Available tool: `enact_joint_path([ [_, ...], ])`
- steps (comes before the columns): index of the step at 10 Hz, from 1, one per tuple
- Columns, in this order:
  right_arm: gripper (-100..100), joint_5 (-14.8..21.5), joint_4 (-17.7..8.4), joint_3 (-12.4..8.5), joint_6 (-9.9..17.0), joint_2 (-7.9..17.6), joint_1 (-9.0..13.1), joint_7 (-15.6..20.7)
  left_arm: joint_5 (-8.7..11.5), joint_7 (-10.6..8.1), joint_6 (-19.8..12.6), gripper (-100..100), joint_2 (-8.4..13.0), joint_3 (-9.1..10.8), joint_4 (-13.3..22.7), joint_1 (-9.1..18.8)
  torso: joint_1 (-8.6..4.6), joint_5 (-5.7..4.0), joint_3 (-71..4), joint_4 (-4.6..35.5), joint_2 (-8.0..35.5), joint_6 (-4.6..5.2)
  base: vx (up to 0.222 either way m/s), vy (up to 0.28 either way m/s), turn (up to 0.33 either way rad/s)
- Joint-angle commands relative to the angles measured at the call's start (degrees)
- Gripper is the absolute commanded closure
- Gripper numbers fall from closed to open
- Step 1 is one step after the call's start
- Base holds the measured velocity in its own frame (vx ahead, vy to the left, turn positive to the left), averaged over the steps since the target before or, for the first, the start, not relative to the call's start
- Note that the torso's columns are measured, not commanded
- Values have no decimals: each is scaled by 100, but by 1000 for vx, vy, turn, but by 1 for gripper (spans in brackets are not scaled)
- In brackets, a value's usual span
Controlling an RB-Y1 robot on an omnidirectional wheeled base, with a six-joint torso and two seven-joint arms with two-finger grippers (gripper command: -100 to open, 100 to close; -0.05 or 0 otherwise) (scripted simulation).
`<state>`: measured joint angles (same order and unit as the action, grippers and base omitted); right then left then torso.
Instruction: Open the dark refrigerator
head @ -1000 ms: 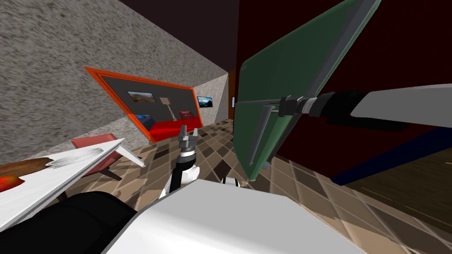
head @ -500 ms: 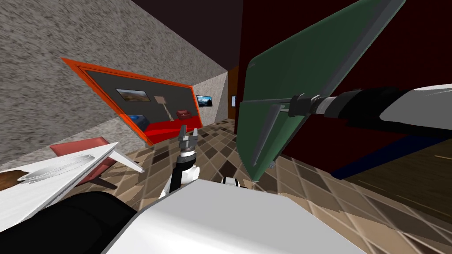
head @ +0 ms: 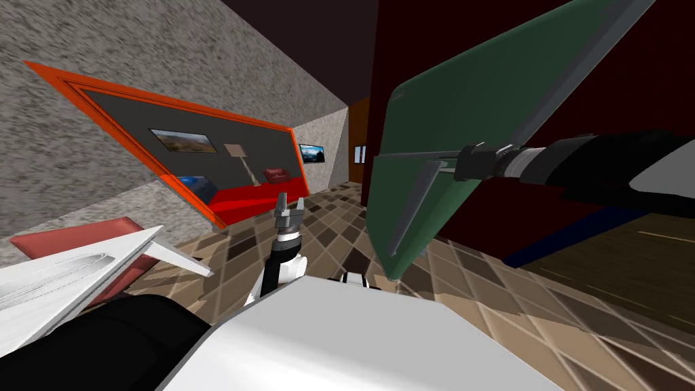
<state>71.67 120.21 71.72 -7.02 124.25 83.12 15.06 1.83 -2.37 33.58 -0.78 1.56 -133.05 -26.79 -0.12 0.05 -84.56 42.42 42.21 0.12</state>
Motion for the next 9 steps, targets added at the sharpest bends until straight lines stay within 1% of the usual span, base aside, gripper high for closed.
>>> enact_joint_path([
  [1,100,222,397,-242,17,278,-32,-363,0,0,0,0,0,0,0,2,23,7,-10,-18,-3,-20,179,190,-361],
  [2,100,222,468,-242,17,278,-32,-363,0,0,0,0,0,0,0,0,44,17,-11,-7,-3,-13,151,147,-270],
  [3,100,193,703,-277,-10,469,96,-451,0,0,0,0,0,0,0,2,35,19,-13,-12,1,-32,146,169,-318],
  [4,100,193,770,-277,-10,469,96,-451,0,0,0,0,0,0,0,1,45,22,-7,2,8,-18,142,178,-289],
  [5,100,164,1034,-312,-38,660,223,-539,0,0,0,0,0,-1,0,2,42,21,-10,-3,8,-29,153,218,-395],
  [6,100,164,1073,-312,-38,660,223,-539,0,0,0,0,0,-1,0,1,50,19,1,1,15,-10,150,200,-216],
  [7,100,134,1358,-347,-66,851,351,-627,0,0,0,0,0,-1,0,3,41,24,-14,-3,3,-40,168,235,-363],
  [8,100,134,1375,-347,-66,851,351,-627,0,0,0,0,0,-1,0,1,54,27,-17,4,-2,-20,112,226,-212],
  [9,100,105,1627,-383,-94,1041,478,-716,0,0,0,0,0,-1,0,3,52,29,-21,-10,-2,-43,107,248,-377],
])
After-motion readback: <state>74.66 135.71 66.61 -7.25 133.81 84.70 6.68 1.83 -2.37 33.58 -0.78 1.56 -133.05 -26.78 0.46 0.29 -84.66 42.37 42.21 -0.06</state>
